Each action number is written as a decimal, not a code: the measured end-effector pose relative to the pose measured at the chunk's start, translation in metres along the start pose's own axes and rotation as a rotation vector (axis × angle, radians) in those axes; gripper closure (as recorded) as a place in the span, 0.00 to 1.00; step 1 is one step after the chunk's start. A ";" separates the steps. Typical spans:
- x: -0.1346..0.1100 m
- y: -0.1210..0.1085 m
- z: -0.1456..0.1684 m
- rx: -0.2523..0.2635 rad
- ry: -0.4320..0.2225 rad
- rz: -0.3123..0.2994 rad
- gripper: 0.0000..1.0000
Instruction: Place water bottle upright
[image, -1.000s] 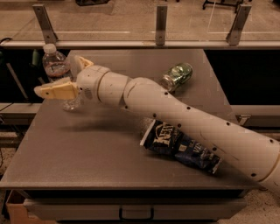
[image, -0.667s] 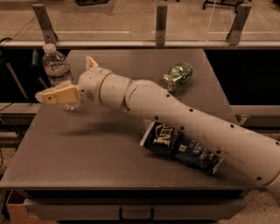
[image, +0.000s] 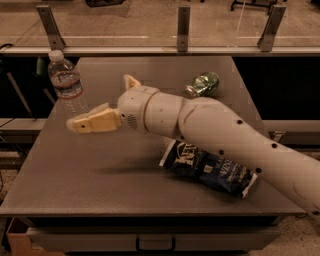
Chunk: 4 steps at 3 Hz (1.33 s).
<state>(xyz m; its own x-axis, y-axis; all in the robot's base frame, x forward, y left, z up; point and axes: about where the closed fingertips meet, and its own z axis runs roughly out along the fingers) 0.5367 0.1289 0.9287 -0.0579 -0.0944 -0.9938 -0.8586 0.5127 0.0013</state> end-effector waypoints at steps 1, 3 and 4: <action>0.007 -0.027 -0.040 0.075 0.018 0.009 0.00; -0.017 -0.052 -0.055 0.103 -0.012 -0.076 0.00; -0.063 -0.090 -0.097 0.151 -0.043 -0.241 0.00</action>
Offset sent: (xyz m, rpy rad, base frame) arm 0.0013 -0.0449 -0.0026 -0.0179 0.0119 -0.0665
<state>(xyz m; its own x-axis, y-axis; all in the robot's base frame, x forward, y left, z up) 0.5681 0.0054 1.0018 0.1633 -0.1946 -0.9672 -0.7591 0.6014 -0.2492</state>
